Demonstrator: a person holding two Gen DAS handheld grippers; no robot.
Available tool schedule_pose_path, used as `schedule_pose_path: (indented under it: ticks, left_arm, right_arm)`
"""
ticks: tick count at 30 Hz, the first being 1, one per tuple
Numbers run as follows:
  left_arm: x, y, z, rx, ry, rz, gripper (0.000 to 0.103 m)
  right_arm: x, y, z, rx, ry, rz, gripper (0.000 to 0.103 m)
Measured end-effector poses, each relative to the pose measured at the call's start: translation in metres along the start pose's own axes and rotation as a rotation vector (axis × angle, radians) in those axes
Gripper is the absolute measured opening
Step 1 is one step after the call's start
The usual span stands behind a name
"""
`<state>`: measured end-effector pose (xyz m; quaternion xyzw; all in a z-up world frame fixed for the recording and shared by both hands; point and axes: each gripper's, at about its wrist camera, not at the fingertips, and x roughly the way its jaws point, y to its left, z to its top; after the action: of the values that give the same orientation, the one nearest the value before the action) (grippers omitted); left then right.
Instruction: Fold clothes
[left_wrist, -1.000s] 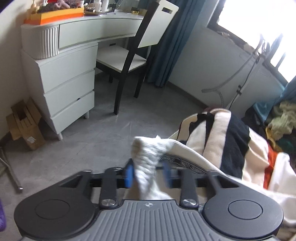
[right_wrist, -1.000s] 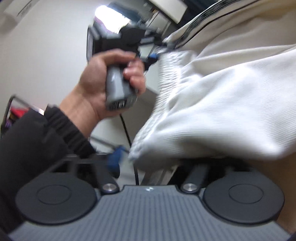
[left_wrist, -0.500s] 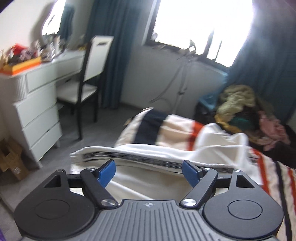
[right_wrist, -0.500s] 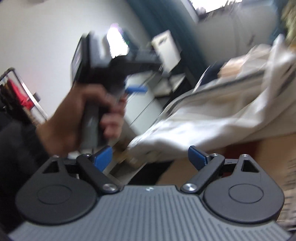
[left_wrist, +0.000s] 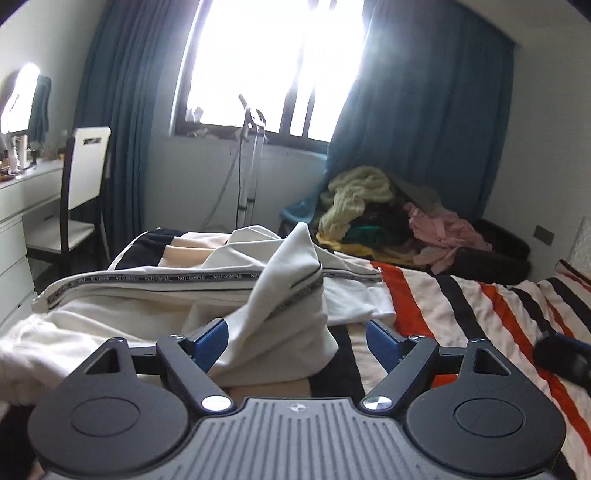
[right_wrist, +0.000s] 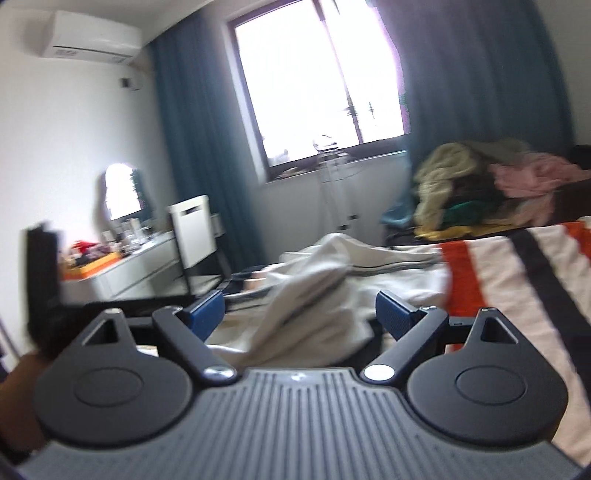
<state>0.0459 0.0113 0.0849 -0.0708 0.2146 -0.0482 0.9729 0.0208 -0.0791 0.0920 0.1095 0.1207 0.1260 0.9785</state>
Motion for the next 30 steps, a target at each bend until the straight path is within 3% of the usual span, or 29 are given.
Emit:
schedule_pose_path:
  ticks: [3, 6, 9, 13, 22, 30]
  left_arm:
    - [0.005, -0.009, -0.031, -0.019, -0.027, 0.009, 0.085]
    - [0.014, -0.01, -0.055, 0.029, -0.02, 0.043, 0.085]
    - [0.028, 0.006, -0.064, 0.006, 0.061, 0.069, 0.087]
    - [0.037, 0.018, -0.066, -0.042, 0.09, 0.097, 0.087]
    - [0.053, 0.012, -0.069, 0.029, 0.104, 0.101, 0.087]
    - [0.082, 0.028, -0.043, -0.023, 0.145, 0.122, 0.087]
  right_arm:
    - [-0.013, -0.021, -0.018, -0.019, -0.038, -0.071, 0.091]
    - [-0.015, -0.035, -0.036, -0.028, -0.026, -0.128, 0.091]
    - [-0.015, -0.038, -0.043, -0.018, -0.021, -0.13, 0.091]
    - [-0.013, -0.037, -0.052, -0.011, -0.001, -0.132, 0.091]
    - [-0.014, -0.039, -0.064, 0.018, 0.033, -0.144, 0.091]
    - [-0.024, -0.049, -0.064, 0.079, 0.017, -0.193, 0.091]
